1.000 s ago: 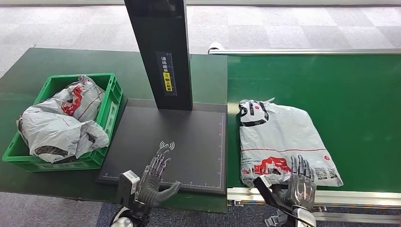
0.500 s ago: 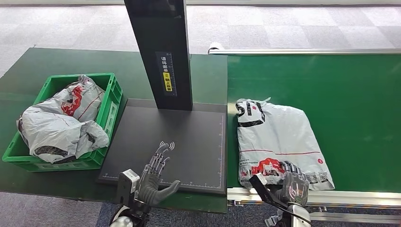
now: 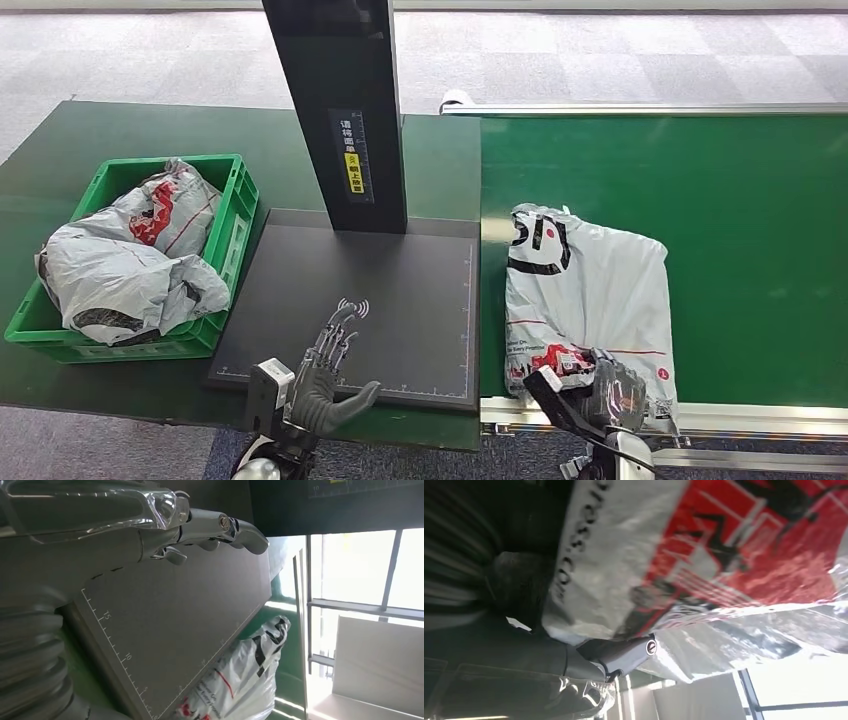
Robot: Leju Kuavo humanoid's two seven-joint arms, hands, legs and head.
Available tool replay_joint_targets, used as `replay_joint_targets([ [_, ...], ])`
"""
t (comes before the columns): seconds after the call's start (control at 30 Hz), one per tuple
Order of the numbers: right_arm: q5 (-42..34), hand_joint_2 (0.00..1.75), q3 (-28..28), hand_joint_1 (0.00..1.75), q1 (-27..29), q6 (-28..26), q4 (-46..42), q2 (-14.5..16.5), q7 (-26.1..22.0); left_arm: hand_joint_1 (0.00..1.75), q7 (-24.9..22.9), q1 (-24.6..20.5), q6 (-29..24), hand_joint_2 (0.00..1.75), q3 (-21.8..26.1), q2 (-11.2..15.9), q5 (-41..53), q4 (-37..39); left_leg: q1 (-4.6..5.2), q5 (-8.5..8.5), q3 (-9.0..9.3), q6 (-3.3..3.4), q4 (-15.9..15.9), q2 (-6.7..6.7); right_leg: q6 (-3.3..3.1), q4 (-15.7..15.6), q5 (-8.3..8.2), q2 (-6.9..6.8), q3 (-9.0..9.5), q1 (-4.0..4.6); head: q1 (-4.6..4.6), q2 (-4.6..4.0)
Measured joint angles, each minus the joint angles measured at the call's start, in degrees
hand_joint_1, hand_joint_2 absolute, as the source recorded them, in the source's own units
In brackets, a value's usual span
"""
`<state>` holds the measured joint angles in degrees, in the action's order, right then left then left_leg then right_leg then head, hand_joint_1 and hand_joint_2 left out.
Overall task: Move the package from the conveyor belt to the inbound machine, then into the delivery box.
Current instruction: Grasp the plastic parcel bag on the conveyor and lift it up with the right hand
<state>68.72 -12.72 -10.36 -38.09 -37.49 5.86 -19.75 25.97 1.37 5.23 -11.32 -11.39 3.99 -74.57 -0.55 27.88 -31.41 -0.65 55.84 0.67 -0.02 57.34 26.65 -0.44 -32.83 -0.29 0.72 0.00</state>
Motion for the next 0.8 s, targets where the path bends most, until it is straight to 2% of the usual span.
replay_joint_targets([
  [0.1, -15.2, 1.75, 0.9, 1.75, 3.1, 7.3, -7.4, 1.6, -5.5, 0.00, 0.6, 0.4, -1.0, 1.75, 0.2, 0.0, 0.1, -0.4, 0.00, 0.00, -0.03, 0.00, 0.0, -0.04, 0.00, 0.0, 0.00, -0.03, -0.01, 0.00, 0.01, 0.00],
  [0.17, -24.0, 1.75, 2.7, 1.75, 6.5, 13.2, -17.3, 2.1, -5.1, 0.00, 1.2, 0.7, -1.5, 1.75, 0.6, 0.1, 0.4, -1.0, 0.00, 0.00, -0.08, 0.00, 0.0, -0.06, 0.00, 0.0, 0.01, -0.05, -0.05, 0.00, 0.01, 0.00],
  [0.23, -28.6, 1.75, 4.6, 1.75, 9.2, 16.8, -26.9, 2.1, -3.9, 0.00, 1.7, 0.8, -1.9, 1.75, 1.2, 0.2, 0.7, -1.7, 0.00, 0.00, -0.11, 0.00, 0.0, -0.02, 0.00, 0.0, 0.01, -0.04, -0.09, 0.00, 0.01, 0.00],
  [0.37, -33.9, 1.75, 7.3, 1.75, 12.3, 19.8, -42.2, 1.4, -6.3, 0.00, 3.7, 1.2, -3.0, 1.75, 2.4, 0.6, 3.1, -3.3, 0.01, 0.00, -0.12, 0.00, 0.0, 0.00, 0.00, 0.0, 0.00, -0.03, -0.09, -0.01, 0.00, 0.00],
  [0.5, -37.9, 1.75, 9.7, 1.75, 11.5, 24.2, -53.3, -0.6, -7.1, 0.00, 5.1, 0.8, -3.6, 1.75, 4.1, 1.1, 6.0, -5.1, 0.02, -0.01, -0.04, 0.01, 0.0, -0.01, 0.00, 0.0, 0.00, -0.04, -0.03, -0.02, 0.01, 0.00],
  [0.67, -39.8, 1.75, 11.1, 1.75, 10.5, 26.0, -59.4, -2.1, -7.4, 0.00, 5.3, 0.3, -3.7, 1.75, 5.4, 1.5, 7.0, -6.3, 0.02, -0.01, -0.02, 0.01, 0.0, -0.01, 0.00, 0.0, 0.00, -0.04, 0.01, -0.02, 0.01, 0.00],
  [0.8, -43.5, 1.75, 13.3, 1.75, 6.7, 32.5, -61.1, -4.3, -6.7, 0.00, 5.4, -1.3, -4.5, 1.75, 7.3, 2.1, 7.8, -7.5, 0.01, -0.03, -0.08, 0.01, 0.0, 0.04, -0.01, 0.0, -0.02, -0.01, 0.01, -0.02, 0.00, 0.00],
])
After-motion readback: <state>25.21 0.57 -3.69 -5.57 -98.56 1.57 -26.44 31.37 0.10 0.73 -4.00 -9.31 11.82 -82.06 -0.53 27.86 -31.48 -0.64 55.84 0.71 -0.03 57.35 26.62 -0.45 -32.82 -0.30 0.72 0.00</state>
